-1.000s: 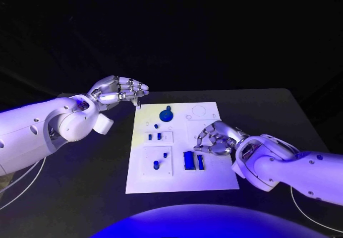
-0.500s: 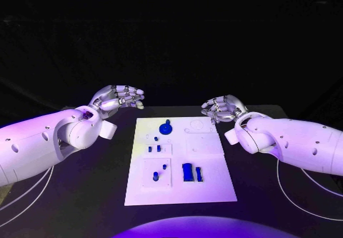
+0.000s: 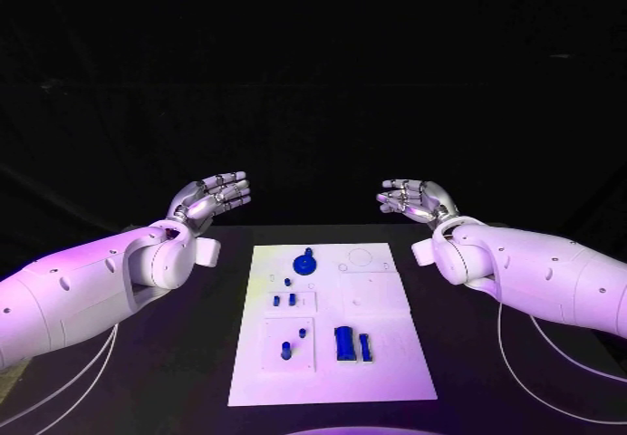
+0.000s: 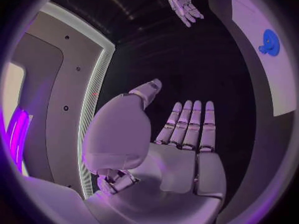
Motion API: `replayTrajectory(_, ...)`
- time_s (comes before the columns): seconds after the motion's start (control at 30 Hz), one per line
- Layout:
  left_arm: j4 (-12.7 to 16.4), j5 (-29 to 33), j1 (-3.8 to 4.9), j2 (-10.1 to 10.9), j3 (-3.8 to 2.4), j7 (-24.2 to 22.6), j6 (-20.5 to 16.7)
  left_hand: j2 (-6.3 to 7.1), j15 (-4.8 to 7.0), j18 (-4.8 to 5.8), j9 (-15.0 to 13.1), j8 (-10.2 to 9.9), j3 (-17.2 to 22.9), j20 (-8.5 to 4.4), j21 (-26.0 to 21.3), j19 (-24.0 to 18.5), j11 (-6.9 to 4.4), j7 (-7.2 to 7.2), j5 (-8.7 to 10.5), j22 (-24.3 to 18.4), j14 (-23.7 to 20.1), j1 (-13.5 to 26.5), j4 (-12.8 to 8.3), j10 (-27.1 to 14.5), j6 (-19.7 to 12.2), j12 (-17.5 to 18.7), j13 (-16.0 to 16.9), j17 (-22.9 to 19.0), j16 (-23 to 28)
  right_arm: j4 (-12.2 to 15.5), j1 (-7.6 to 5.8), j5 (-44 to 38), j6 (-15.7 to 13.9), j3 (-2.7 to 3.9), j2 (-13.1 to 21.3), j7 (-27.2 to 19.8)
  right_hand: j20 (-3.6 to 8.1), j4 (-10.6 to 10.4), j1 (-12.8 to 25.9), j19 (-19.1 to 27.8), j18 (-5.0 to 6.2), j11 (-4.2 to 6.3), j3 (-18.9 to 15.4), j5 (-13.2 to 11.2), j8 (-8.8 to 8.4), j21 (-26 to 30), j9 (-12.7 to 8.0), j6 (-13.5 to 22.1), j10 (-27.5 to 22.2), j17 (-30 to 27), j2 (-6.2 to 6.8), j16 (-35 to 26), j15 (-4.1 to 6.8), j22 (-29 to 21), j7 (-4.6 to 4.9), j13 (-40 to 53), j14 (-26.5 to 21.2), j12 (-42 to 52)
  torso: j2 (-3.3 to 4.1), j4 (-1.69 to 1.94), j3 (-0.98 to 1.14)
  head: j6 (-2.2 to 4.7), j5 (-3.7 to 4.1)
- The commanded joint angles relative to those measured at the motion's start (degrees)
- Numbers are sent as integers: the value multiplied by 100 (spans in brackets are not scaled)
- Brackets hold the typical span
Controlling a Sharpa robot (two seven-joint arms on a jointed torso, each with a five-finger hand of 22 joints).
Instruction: Assemble the parts on the task board
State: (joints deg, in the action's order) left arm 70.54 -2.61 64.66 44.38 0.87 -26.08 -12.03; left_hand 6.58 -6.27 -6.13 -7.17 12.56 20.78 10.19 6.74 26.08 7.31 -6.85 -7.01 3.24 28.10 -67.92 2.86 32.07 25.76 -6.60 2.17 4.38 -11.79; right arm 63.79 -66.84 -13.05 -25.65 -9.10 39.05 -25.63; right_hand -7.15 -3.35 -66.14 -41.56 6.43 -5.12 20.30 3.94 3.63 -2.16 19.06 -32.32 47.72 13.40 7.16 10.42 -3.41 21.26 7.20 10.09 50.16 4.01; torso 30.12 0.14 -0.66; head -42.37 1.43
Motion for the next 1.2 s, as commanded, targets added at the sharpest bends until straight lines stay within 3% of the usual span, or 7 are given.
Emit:
replayTrajectory(0.03, 101, -18, -17, -4, -5, -15, -136, -658, 627, 613, 717, -1256, -2078, -1019, -674, -2608, -731, 685, 701, -324, -2810, 2167, -286, -3207, -2576, 660, -217, -438, 1179, 142, 37, 32, -159, 45, 35, 18, 715, 335, 2109, 4156, -643, 512, -2030, -394, -363, 216, -1906, 3232, -4772, -1340, -716, -1042, 341, -2126, -720, -1009, -5016, -401, 17, -1, 2, 70, -8)
replayTrajectory(0.1, 191, -4, -38, -2, -9, -33, -286, -658, 627, 613, 717, -1256, -2078, -1019, -674, -2608, -731, 685, 701, -324, -2810, 2521, -286, -3207, -2576, 660, -217, -438, 1179, 292, 75, 109, -261, 98, 68, -9, 715, 335, 2451, 4156, -643, 512, -2030, -394, -363, 216, -1906, 3232, -4772, -1340, -716, -1042, 341, -2126, -720, -1009, -5016, -401, 26, -3, 9, 145, -22)
replayTrajectory(0.13, 247, 4, -51, -1, -11, -44, -380, -658, 627, 613, 717, -1256, -2078, -1019, -674, -2608, -731, 685, 701, -324, -2810, 2699, -286, -3207, -2576, 660, -217, -438, 1179, 386, 99, 157, -325, 130, 87, -25, 715, 335, 6614, 4156, -643, 512, -2030, -394, -363, 216, -1906, 3232, -4772, -1340, -716, -1042, 341, -2126, -720, -1009, -5016, -401, 32, -4, 13, 192, -31)
replayTrajectory(0.17, 309, 14, -66, 0, -14, -56, -484, -658, 627, 613, 717, -1256, -2078, -1019, -674, -2608, -731, 685, 701, -324, -2810, 6792, -286, -3207, -2576, 660, -217, -438, 1179, 490, 126, 211, -396, 166, 110, -43, 715, 335, 6614, 4156, -643, 512, -2030, -394, -363, 216, -1906, 3232, -4772, -1340, -716, -1042, 341, -2126, -720, -1009, -5016, -401, 38, -4, 18, 244, -40)
replayTrajectory(0.47, 1196, 148, -274, 17, -54, -227, -1964, -658, 627, 613, 717, -1256, -2078, -1019, -674, -2608, -731, 685, 701, -324, -2810, 6792, -286, -3207, -2576, 660, -217, -438, 1179, 1870, 478, 921, -1337, 649, 404, -285, 715, 335, 6614, 4156, -643, 512, -2030, -394, -363, 216, -1906, 3232, -4772, -1340, -716, -1042, 341, -2126, -720, -1009, -5016, -401, 97, -13, 60, 731, -130)
replayTrajectory(0.7, 1758, 234, -407, 28, -79, -336, -2903, -658, 627, 613, 717, -1256, -2078, -1019, -674, -2608, -731, 685, 701, -324, -2810, 6792, -286, -3207, -2576, 660, -217, -438, 1179, 2526, 645, 1258, -1785, 878, 544, -400, 715, 335, 6614, 4156, -643, 512, -2030, -394, -363, 216, -1906, 3232, -4772, -1340, -716, -1042, 341, -2126, -720, -1009, -5016, -401, 106, -14, 66, 800, -143)
replayTrajectory(1.2, 1941, 261, -450, 31, -87, -371, -3209, -658, 627, 613, 717, -1256, -2078, -1019, -674, -2608, -731, 685, 701, -324, -2810, 6792, -286, -3207, -2576, 660, -217, -438, 1179, 2617, 668, 1305, -1847, 910, 564, -416, 715, 335, 6614, 4156, -643, 512, -2030, -394, -363, 216, -1906, 3232, -4772, -1340, -716, -1042, 341, -2126, -720, -1009, -5016, -401, 106, -14, 66, 800, -143)
